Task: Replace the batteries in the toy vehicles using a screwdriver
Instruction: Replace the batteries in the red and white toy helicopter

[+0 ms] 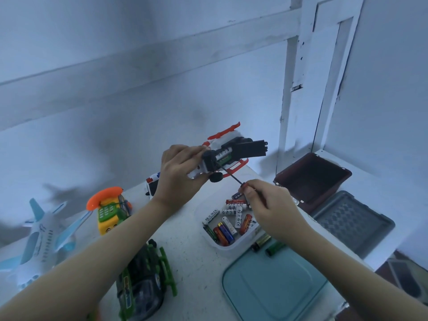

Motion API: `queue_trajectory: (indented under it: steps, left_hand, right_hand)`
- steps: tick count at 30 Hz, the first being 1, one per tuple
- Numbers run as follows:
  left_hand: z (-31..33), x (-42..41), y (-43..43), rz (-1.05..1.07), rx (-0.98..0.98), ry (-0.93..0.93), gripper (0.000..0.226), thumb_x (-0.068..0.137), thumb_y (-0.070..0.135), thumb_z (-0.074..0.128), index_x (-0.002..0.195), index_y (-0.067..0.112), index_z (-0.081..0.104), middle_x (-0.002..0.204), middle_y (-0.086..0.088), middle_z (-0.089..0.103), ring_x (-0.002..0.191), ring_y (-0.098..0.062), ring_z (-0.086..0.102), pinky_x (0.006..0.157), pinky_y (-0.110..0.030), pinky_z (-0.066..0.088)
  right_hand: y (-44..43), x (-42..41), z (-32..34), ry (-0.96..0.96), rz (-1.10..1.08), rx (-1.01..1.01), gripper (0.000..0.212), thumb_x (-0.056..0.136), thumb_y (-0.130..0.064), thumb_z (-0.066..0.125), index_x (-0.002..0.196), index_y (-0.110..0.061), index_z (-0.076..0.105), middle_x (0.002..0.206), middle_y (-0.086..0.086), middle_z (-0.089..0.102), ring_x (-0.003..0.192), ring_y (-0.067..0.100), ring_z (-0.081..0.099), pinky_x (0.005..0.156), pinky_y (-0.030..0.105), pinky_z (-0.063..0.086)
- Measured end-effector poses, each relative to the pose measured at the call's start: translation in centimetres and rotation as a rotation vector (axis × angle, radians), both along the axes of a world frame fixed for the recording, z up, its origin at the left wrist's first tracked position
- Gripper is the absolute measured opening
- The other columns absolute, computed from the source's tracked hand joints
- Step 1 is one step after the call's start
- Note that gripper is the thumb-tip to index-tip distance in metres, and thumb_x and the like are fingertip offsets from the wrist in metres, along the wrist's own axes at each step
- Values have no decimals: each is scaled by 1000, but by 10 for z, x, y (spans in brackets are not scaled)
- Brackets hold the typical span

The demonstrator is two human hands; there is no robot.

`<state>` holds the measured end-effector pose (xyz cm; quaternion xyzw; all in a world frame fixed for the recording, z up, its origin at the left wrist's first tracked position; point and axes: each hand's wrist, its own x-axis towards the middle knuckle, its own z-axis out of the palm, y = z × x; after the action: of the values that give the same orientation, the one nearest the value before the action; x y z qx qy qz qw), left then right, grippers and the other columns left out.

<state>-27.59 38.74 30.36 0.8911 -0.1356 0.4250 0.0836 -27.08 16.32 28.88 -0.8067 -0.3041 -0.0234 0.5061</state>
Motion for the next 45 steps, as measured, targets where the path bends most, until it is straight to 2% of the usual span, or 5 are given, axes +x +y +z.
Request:
queue_trajectory:
  steps: [5,13,22,41,45]
  left_hand:
    - [-1,0,-8,21,-27,3,36,74,21,74,102,-2,73,100,-13,73,95,-21,48,78,-34,39]
    - [-3,-5,-2,-31,-19,71,36,73,22,75,102,0,73,99,-10,73,95,-21,49,78,-36,41]
    - [5,-4,9,-35,138,41,33,72,20,77,98,1,74,99,-9,73,92,-23,52,78,-37,42]
    - [5,-2,10,-90,174,57,32,74,23,77,99,3,74,96,-7,73,91,-22,51,75,-35,41]
    - [5,-1,14,-75,213,42,30,73,20,80,97,4,75,98,-7,73,91,-23,51,74,-38,42]
  right_hand:
    - [10,-8,-1,81,-30,36,21,100,-16,44,92,-6,61,61,-11,51,53,-3,51,51,10,35]
    - [-5,-1,-3,364,30,128,35,99,-9,44,71,-16,64,40,-11,44,40,5,37,47,19,35]
    - [-23,24,6,240,-99,38,36,98,-17,48,67,-17,66,50,7,42,45,15,31,46,25,28]
    - [-44,44,-14,291,-14,38,31,96,-10,50,73,-8,70,46,-5,36,44,12,27,45,17,27]
    - [-51,43,-16,271,21,-84,31,94,-12,53,69,-15,71,48,0,34,50,17,29,49,25,27]
